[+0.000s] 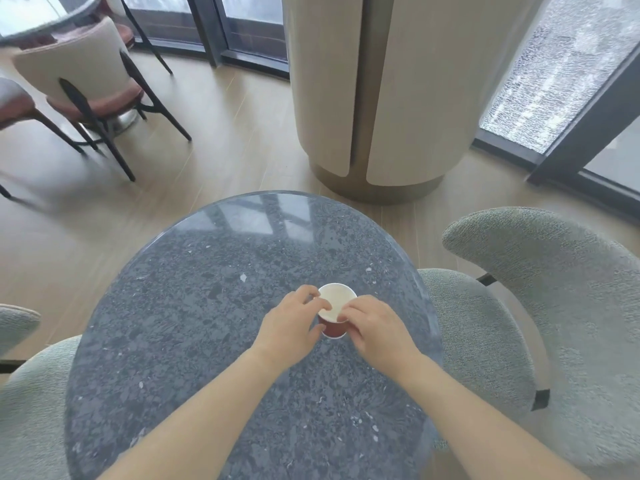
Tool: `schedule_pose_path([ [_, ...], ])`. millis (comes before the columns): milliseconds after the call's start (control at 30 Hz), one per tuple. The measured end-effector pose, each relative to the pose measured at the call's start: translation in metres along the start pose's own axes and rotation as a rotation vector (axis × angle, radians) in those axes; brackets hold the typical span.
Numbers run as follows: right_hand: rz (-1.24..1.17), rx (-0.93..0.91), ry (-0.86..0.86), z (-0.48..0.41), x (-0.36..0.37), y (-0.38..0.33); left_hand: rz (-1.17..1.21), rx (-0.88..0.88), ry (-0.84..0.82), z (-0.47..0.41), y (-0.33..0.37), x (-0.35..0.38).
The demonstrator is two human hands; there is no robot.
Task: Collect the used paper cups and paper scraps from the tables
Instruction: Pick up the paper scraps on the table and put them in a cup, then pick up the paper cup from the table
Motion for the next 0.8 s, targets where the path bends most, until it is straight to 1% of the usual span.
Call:
schedule_pose_path([
  [67, -0.051, -0.03, 0.073, 0.013, -0.002, -0.011, -0.005, 0.026, 0.022, 0.013, 0.003, -0.005],
  [167, -0.055, -0.018, 0.149, 0.032, -0.004, -0.025, 0.015, 0.055, 0.077, 0.03, 0.009, -0.012],
  [367, -0.009, 0.083, 0.282, 0.071, -0.016, -0.056, 0.151, 0.147, 0.176, 0.064, 0.03, -0.025],
  [467, -0.021, 0.144, 0.372, 0.093, -0.02, -0.08, 0.226, 0.222, 0.224, 0.085, 0.037, -0.034],
  [633, -0.008, 0.213, 0.451, 0.138, -0.013, -0.122, 0.287, 0.415, 0.222, 0.126, 0.044, -0.045],
  [800, 0.051, 0.329, 0.595, 0.196, 0.002, -0.16, 0.298, 0.58, 0.165, 0.166, 0.059, -0.045],
])
Point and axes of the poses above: each hand's wrist, its own z-axis away from the middle knuckle, its own x-axis out of the palm, y = z × x, the point moved 3 cm from there along -z, towards the middle knuckle, and after that the axes turned 13 degrees about -z, right-handed, at the moved point
